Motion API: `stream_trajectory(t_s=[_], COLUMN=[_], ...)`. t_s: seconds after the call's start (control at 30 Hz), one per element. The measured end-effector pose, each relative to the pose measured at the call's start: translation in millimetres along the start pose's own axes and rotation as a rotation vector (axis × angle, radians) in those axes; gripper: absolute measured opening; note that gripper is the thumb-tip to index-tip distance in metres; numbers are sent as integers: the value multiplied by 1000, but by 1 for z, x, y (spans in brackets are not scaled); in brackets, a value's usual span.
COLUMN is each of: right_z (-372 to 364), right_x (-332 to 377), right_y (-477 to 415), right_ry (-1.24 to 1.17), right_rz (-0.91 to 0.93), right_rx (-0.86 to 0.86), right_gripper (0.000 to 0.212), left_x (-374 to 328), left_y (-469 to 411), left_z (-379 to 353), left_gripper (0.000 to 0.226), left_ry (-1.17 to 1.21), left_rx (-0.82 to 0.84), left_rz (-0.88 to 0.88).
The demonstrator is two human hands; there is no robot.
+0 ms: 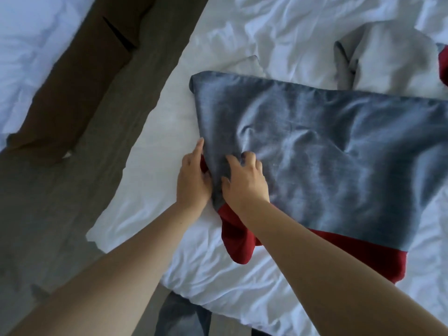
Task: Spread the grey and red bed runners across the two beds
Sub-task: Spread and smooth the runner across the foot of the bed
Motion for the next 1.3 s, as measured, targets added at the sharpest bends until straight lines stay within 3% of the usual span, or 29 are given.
stream_trajectory(t_s=[0.1,0.2,0.43,0.53,0.7,0.9,1.0,1.07,1.2,1.3], right_z=[4,10,31,21,-16,-38,-36,-31,-19,-12], right_x=[5,10,31,56,98,125,127,133,149,160], right_y=[-10,-10,2,1,-4,-3,-21,-33,-59,-97], right_ry=[-113,-219,-347,-302,-135,78,97,105,139,421], right_rz=[-48,-78,-113,-57,50,284,280,280,345,448], right_rx=[-34,-96,-323,-293,-136,-100,-118,-127,-167,-110], right_gripper=[37,36,31,40,44,63,66,68,61,36], left_x=[1,-13,-10,43,92,91,70,53,45,49], left_y=[-4,-8,-10,-3,14,-4,-34,-54,-82,-85], left_z=[-2,8,123,173,176,169,162,140,105,96], left_gripper=[60,39,29,30,51,42,48,48,33,34], left_ry=[73,108,-15,-84,-318,-50,-415,-577,-653,-749], left_rx=[50,19,-434,-556,-413,-430,-399,-276,-1,118], left_rz=[43,-57,-413,-287,-99,143,10,-154,-156,-265])
Point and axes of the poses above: each hand's wrist, its own y-axis away from the middle knuckle, its own z-axis out of the back of the hand, x = y × z, the point moved 6 cm from there along -y, towards the middle knuckle, and after that the axes turned 4 degrees about z, right-handed, at the moved point
